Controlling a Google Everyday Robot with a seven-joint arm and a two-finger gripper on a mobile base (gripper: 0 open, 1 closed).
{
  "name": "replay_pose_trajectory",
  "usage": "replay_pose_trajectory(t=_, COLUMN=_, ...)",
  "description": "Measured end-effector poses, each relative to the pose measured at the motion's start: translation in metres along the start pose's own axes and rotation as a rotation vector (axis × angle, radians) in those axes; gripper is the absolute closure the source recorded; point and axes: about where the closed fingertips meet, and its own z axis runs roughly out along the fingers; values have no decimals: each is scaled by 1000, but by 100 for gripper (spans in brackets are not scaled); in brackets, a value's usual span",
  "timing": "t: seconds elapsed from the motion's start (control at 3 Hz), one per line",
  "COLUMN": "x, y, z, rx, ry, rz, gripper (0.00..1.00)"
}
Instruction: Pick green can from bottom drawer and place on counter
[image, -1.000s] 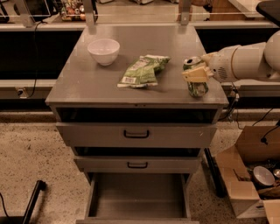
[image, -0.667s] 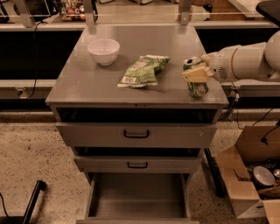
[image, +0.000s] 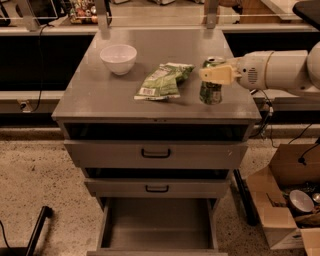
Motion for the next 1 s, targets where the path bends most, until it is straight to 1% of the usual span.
replay_pose_trajectory(t=0.33, x=-2, y=2, z=6, rx=-30, ry=-62, rz=70, gripper=100)
replay_pose_trajectory(t=0.67, x=11, y=-3, z=12, rx=-26, ry=-70, rz=49, gripper=100)
replay_pose_trajectory(t=1.0, x=19, y=-10, z=12, rx=3, ry=-47, rz=-51, gripper=100)
